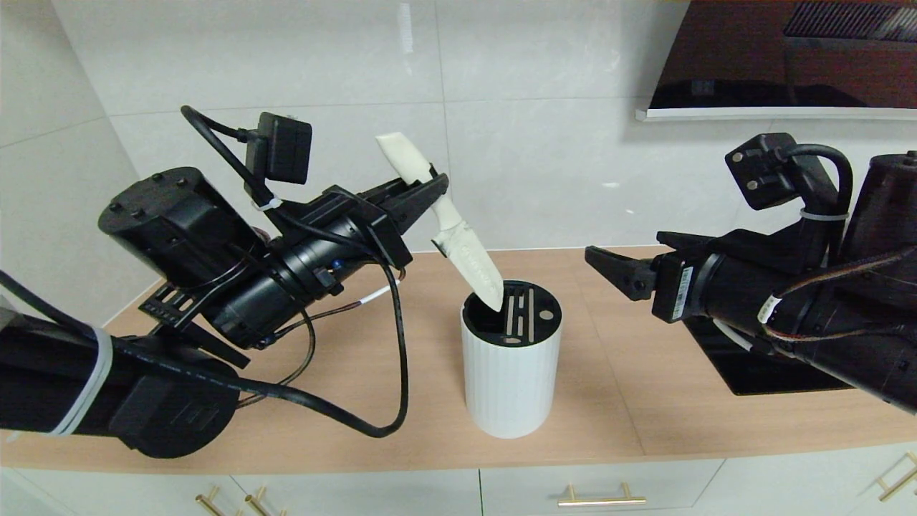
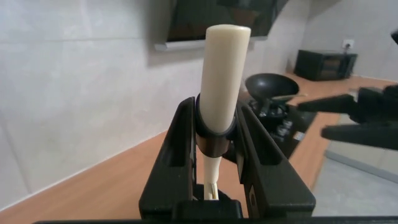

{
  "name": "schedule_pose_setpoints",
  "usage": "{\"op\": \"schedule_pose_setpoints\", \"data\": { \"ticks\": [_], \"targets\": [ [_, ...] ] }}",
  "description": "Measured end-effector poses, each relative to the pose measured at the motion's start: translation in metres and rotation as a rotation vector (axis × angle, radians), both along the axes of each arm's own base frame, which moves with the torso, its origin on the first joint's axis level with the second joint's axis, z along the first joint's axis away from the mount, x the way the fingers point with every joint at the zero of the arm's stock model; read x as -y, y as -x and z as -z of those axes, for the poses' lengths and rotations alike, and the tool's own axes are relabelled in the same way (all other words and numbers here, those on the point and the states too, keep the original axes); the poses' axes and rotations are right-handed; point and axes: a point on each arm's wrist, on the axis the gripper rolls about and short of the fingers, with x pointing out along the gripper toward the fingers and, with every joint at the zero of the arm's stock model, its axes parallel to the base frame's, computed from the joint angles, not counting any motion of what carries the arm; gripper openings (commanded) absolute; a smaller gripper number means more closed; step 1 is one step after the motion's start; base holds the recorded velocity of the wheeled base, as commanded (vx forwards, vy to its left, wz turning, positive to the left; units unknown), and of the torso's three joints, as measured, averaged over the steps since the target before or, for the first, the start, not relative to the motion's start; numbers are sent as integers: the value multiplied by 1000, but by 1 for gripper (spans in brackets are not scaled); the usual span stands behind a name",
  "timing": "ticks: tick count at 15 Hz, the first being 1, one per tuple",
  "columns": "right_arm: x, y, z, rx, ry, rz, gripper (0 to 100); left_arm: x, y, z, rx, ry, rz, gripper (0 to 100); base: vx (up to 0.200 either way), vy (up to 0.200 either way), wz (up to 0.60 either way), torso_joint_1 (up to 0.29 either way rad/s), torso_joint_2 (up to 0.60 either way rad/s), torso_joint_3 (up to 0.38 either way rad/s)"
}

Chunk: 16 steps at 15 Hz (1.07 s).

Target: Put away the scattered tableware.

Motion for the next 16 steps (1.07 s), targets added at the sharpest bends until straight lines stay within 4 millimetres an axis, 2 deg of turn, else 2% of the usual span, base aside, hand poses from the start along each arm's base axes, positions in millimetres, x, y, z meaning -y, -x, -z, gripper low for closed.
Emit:
{"op": "schedule_pose_setpoints", "data": {
  "ticks": [3, 16],
  "targets": [
    [0, 0, 0, 0, 0, 0, 100, 0, -5, 7, -19, -9, -7, 0, 0, 0, 0, 0, 0, 0],
    [1, 1, -2, 4, -6, -2, 100, 36, -23, 56, -123, -86, 55, 0, 0, 0, 0, 0, 0, 0]
  ]
}}
